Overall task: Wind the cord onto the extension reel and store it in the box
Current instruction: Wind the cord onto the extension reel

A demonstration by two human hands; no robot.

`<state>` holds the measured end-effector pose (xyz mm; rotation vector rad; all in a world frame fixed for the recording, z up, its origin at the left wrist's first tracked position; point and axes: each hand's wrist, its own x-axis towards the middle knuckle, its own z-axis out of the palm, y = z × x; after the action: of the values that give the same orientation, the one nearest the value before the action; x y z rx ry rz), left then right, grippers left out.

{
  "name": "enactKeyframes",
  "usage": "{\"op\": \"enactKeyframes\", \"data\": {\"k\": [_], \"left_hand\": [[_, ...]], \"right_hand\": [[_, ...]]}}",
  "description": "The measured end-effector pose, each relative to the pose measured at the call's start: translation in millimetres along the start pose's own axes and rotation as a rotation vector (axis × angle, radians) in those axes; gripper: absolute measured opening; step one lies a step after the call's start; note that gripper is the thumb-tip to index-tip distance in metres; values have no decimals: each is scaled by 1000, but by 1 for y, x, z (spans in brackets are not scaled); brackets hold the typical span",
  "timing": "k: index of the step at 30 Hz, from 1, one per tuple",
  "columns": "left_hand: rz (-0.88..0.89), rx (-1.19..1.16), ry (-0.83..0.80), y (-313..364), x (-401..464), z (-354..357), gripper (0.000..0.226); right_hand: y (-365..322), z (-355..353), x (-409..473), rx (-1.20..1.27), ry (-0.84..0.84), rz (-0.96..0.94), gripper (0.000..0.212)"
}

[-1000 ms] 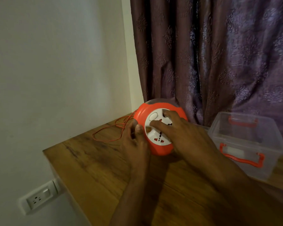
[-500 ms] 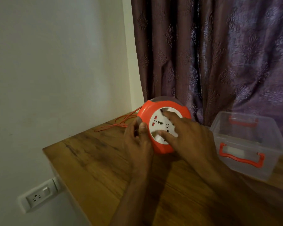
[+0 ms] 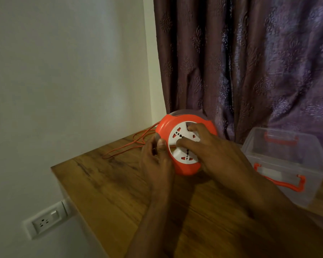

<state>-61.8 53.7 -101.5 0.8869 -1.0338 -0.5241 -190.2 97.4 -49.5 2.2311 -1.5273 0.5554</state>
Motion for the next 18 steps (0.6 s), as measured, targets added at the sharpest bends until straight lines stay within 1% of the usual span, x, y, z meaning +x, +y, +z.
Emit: {"op": "enactKeyframes", "data": {"k": [2,3,6,8,9,11,13,15,18], "left_hand": [[14,19,5,0,1,-1,40],[14,17,2,0,1,-1,38],[15,19,-12,1,0,-1,37],[30,31,-9,2,0,-2,33],[38,31,-8,2,1,-2,30],[45,35,-16,3,1,-2,26],[50,52,-29,3,-2,-1,23],[59,62,-49,5,-4,1,18],[71,64,-67,6,-6,2,11]], "right_hand": [[1,1,-1,-16,-82,-15,56],[0,1,-2,-31,-88,-18,59],[1,3,-2,-58,-33,4,64],[1,7,-2,-76,-8,32,69],[1,9,-2,-96,12,49,69],[2,11,-1,-90,109,94,64],[2,14,-1,-6,226,180,58],[-1,18,-2,56,308,279,59],[-6,20,-1,120,350,409,58]]}}
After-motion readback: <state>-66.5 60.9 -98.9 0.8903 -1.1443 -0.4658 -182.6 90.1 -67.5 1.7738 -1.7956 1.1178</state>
